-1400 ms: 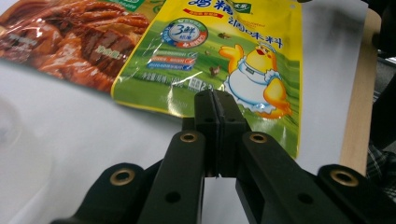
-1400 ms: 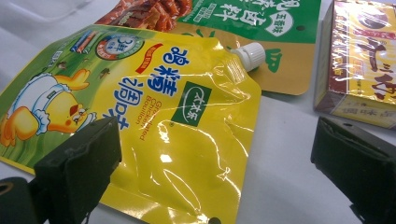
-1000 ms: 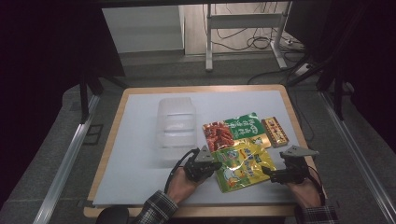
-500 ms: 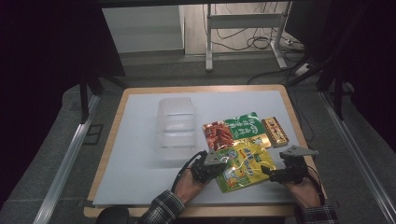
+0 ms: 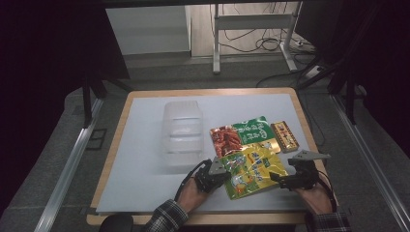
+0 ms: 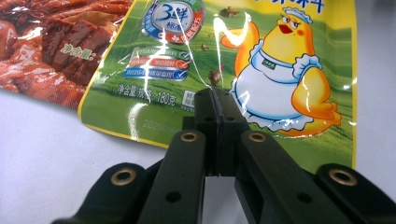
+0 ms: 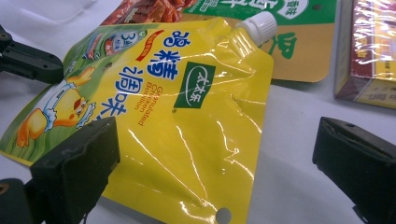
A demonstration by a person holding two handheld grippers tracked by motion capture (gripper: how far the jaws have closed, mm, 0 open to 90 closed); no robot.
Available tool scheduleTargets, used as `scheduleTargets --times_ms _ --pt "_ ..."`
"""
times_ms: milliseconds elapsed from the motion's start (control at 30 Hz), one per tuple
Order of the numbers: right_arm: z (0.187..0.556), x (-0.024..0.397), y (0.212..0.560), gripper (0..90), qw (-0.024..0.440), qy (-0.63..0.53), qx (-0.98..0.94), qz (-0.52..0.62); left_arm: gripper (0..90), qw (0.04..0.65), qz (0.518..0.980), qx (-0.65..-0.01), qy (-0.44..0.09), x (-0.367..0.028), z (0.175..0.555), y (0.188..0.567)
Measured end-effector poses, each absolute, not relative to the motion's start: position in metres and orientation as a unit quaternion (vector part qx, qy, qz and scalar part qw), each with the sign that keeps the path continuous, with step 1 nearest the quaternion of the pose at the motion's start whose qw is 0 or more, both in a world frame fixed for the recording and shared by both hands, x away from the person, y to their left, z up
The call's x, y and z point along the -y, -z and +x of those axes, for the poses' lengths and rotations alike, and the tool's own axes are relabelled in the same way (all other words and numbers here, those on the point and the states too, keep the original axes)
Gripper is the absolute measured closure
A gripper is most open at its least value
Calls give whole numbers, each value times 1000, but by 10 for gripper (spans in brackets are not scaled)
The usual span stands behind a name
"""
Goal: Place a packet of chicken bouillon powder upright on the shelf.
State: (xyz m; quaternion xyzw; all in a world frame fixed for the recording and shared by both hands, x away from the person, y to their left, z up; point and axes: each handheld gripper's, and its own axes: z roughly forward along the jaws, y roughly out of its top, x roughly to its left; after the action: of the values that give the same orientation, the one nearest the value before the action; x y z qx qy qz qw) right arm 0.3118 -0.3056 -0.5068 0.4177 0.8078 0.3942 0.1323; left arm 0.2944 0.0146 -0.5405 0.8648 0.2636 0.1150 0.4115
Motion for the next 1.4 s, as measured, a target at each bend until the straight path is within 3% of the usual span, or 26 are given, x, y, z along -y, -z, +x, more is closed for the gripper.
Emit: scheduleTargets --times_ms 200,467,700,933,1067,1167,1200,1300,1400 --pt "315 300 511 7 115 -379 -817 419 900 402 870 -261 -119 -17 290 541" --pt "327 299 516 24 51 -386 -809 441 900 403 870 -263 -108 -20 290 541" --pt "337 299 517 246 -6 -405 -799 444 900 401 871 -260 -114 -20 289 541" --pt "343 307 512 527 -31 -425 -778 461 900 405 869 -262 -111 -20 289 542" --pt "342 304 508 632 -43 -432 -780 450 900 401 871 -259 -115 -20 289 541" --pt "341 294 509 672 -32 -409 -801 436 900 402 871 -261 -114 -20 289 541" --pt "339 294 503 765 -16 -414 -802 431 900 401 871 -260 -114 -20 289 541" --pt "336 294 498 844 -8 -421 -799 429 900 406 867 -265 -112 -20 289 542" --pt "336 293 497 861 -4 -418 -800 430 900 404 869 -262 -115 -21 289 541"
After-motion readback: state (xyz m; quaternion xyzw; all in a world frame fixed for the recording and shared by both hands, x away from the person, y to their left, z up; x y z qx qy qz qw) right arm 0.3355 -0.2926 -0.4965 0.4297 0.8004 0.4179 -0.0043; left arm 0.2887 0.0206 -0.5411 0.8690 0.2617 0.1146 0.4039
